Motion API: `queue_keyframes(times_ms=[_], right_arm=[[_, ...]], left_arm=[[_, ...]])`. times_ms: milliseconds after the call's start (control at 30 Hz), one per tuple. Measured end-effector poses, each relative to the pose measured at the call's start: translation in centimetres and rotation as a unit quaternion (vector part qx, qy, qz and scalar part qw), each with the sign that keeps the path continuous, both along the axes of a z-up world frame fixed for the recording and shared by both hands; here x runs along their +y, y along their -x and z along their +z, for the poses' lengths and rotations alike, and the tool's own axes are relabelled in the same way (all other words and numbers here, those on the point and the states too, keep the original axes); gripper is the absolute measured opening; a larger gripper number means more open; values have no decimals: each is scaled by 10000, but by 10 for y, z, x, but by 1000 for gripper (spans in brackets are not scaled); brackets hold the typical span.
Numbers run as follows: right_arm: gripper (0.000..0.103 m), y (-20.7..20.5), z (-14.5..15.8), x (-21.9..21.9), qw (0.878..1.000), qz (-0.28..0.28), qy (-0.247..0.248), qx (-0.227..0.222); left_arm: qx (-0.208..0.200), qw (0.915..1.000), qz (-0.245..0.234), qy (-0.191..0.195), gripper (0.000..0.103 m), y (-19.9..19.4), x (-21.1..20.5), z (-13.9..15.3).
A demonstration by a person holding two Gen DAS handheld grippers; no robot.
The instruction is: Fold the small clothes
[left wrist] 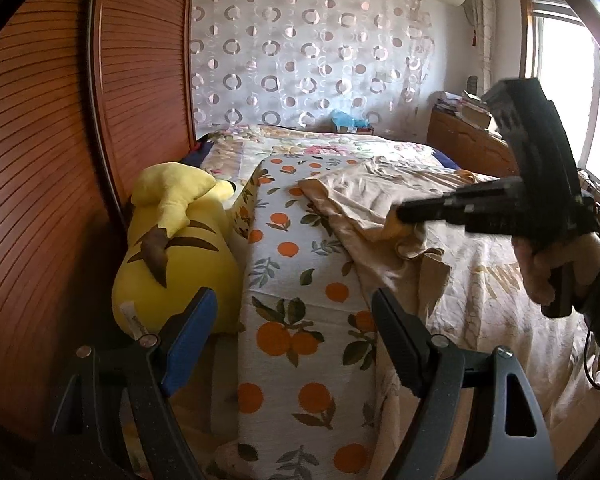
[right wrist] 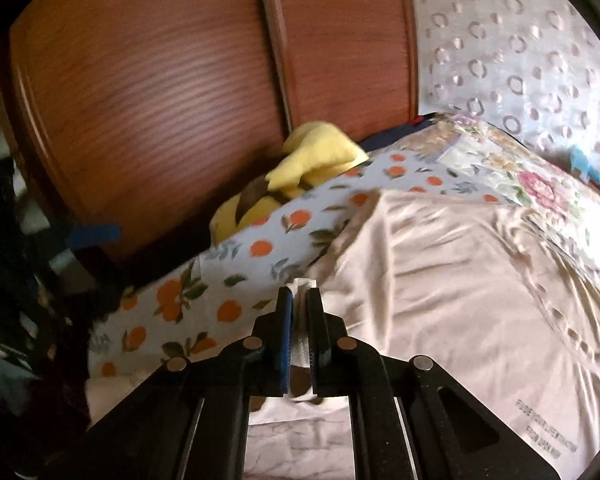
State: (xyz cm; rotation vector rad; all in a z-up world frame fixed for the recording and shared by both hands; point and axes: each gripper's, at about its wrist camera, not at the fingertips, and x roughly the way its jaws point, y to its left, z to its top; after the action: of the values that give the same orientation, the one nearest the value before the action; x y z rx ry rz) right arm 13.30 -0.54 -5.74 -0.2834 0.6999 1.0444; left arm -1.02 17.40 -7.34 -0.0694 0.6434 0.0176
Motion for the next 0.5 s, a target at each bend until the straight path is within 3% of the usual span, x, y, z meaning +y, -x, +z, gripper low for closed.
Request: queue_keyframes(times_ms=[233,367,400,467,500], right_arm=[[7,-22,3,-32,9959,-876,-118,-181],[9,-35,-1,-48,9866,-1545,177,-494],[14,-36,-3,-50,9830,-1712,299,-596],[36,-40,-11,-55,9784,-1917,466,-621],[40,-43,-14,-56,9787,-1919,456,-564]], left_arm=[[1,9999,-108,-60,80,-2,-10,3],[-3,9999,-143,-51,80,-4,-12,4],[-2,9999,-150,-44,80,-4,-13,4],[5,9998,-175,-23,80,-5,-15,4],[10,9998,-182,-22,80,-6,-16,4]])
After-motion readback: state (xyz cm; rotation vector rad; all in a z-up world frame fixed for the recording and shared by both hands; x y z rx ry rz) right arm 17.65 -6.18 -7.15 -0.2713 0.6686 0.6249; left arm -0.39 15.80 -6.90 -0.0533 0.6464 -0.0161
